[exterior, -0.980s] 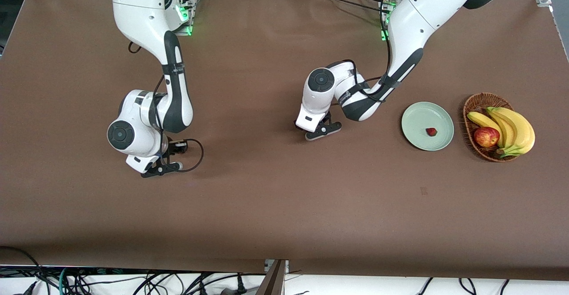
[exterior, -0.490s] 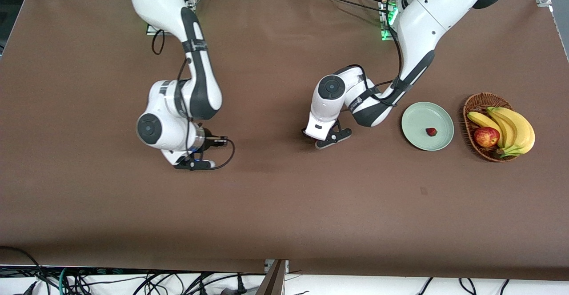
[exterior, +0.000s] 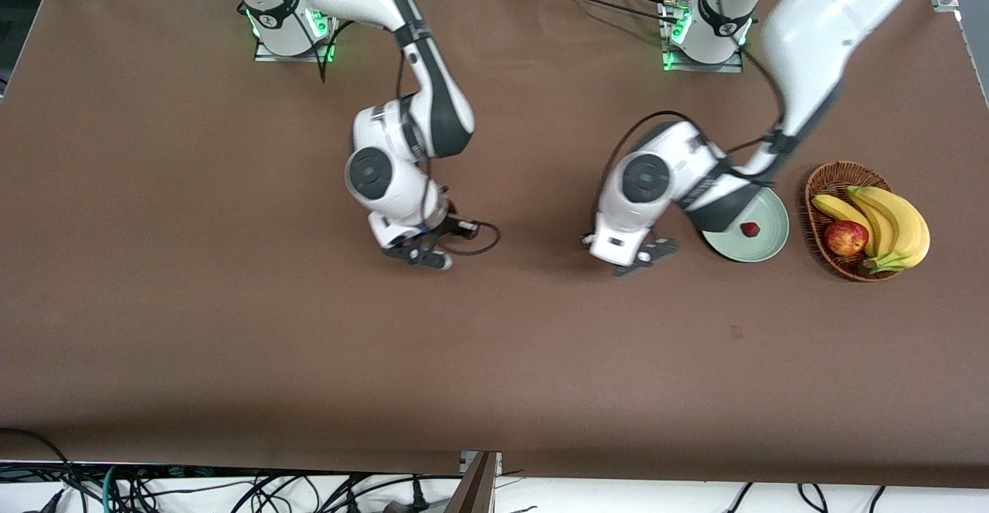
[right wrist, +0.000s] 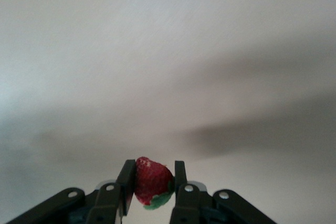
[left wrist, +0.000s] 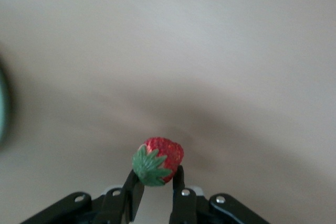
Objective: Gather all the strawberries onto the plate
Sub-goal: 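Place the strawberry on the plate while the right gripper sets one mid-table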
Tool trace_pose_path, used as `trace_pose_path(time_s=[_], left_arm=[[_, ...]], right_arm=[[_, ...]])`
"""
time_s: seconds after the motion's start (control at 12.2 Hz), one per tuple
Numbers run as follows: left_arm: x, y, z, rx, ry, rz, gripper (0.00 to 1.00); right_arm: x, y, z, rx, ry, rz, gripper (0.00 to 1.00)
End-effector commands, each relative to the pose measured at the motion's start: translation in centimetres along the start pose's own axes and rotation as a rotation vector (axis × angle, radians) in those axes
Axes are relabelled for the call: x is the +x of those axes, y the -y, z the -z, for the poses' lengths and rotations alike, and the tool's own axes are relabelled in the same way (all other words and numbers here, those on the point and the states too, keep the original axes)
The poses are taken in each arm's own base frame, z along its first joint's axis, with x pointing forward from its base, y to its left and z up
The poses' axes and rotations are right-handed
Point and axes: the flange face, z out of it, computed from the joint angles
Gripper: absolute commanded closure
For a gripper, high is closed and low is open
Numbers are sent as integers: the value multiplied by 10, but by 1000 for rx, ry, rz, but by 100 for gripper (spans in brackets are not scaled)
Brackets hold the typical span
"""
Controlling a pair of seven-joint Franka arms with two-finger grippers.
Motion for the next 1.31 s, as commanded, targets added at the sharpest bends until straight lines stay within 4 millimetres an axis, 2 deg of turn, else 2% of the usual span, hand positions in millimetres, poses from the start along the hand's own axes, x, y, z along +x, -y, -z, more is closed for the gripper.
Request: trace_pose_path(time_s=[0.0,0.16,0.25,0.41,0.57,0.65,0.74,0.9,0.98,1.06,1.23], left_arm=[[36,94,1,39,73,-77,79],[64,158,-10,53,96,-148,79],[73,183,-20,54,116,-185,79],[67,204,-47,96,137,-238,79],[62,210,-58,103,159,-267,75],[62,213,-65,113,166,-300,52],[65,217,-65,115,168,-331,1],[65,216,-56,135,177,-345,0],[67,211,-44,136,171,-335,0],[63,192,-20,119,137,-341,0],[44,143,23,54,73,-276,0]], right_arm=[[-45,33,-41,44,-71,-85,64],[-79,45,-80,52,-136,-93,59],[-84,44,-89,48,-149,-89,52],[-84,44,-88,48,-150,-84,36],[-78,45,-76,49,-143,-89,32],[-65,42,-58,34,-135,-97,29],[-50,35,-42,-12,-114,-104,24],[-33,44,4,-47,-85,-91,19],[-22,40,22,-78,-68,-83,18],[-14,36,39,-102,-59,-64,15],[-1,26,90,-106,-26,-20,15]])
